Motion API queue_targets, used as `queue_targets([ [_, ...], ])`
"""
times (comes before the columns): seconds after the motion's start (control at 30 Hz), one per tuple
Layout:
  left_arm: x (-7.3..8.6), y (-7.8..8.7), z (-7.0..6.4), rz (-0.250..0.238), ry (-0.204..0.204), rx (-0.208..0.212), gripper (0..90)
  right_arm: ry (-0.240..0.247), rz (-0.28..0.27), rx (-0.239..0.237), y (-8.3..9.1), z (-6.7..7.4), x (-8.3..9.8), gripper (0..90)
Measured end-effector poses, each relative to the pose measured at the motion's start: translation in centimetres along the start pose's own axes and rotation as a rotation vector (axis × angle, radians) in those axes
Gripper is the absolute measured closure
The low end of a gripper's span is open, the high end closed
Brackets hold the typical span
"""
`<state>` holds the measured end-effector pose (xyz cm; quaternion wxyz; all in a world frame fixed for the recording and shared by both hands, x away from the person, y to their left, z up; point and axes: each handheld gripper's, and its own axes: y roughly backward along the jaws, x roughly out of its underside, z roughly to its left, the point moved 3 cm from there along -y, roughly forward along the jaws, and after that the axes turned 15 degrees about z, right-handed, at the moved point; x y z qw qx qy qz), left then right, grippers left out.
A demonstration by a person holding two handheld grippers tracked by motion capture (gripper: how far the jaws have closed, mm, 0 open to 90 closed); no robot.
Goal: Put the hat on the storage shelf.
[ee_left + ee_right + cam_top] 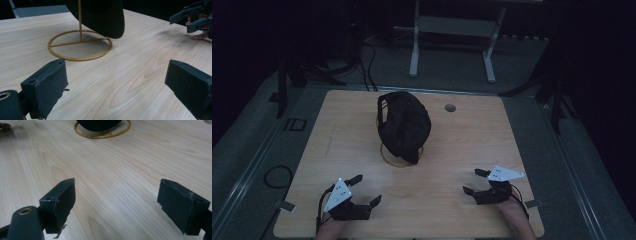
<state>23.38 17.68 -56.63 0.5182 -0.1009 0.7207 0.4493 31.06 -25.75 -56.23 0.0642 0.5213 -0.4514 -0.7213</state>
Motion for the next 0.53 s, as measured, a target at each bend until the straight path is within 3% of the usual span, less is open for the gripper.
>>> queue_targets([
  [0.23, 0.0, -0.01, 0.04, 0.001, 0.001, -0.006, 4.6, -0.034, -0.005, 0.019, 0.54, -0.96, 0.79, 14.8],
  [0.53, 0.03, 0.02, 0.04, 0.0, 0.002, -0.005, 4.6, -0.038, -0.009, 0.015, 0.53, -1.12, 0.88, 14.9],
])
